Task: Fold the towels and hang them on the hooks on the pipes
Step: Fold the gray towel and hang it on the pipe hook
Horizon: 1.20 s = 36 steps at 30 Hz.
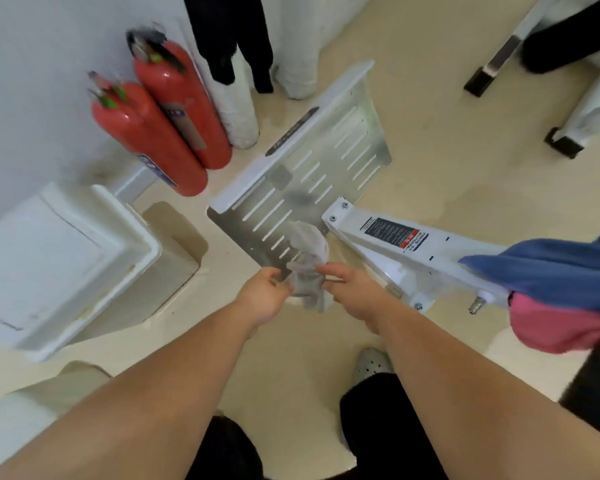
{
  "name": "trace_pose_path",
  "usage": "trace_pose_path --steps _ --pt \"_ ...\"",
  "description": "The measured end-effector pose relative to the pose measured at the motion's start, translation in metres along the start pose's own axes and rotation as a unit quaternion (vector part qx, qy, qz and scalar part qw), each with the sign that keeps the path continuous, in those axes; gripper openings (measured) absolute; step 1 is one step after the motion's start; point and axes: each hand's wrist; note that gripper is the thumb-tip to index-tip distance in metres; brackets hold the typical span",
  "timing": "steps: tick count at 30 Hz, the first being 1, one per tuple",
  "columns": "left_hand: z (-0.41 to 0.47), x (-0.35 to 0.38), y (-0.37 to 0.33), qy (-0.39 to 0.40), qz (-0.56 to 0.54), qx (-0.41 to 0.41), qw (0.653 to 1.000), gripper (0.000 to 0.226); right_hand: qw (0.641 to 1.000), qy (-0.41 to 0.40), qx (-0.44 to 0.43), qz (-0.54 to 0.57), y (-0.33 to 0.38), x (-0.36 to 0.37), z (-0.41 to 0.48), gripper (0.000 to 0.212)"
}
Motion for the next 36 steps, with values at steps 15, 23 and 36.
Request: trace_pose_path --steps 15,23,36 --pt "-0.374 -0.150 -0.238 -0.140 -0.239 0.159 0.948 0.046 0.956 0.093 -0.250 0.120 0.286 -0.095 -0.324 0.032" --pt "-0.425 -0.155 -0.273 -0.293 -0.221 0.221 0.904 0.013 0.934 0.118 -0.327 0.085 0.315 -0.128 -0.368 0.035" --pt "-0.385 -0.209 -0.287 -0.172 -0.294 0.223 0.913 0.016 0.941 0.030 -0.336 0.011 0.346 -0.095 -0.359 0.036"
Point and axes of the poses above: each hand's wrist, its own z-axis towards the middle knuckle, its own x-axis out of the palm, y = z × x, and after that the axes turned 4 degrees about -z, right-handed
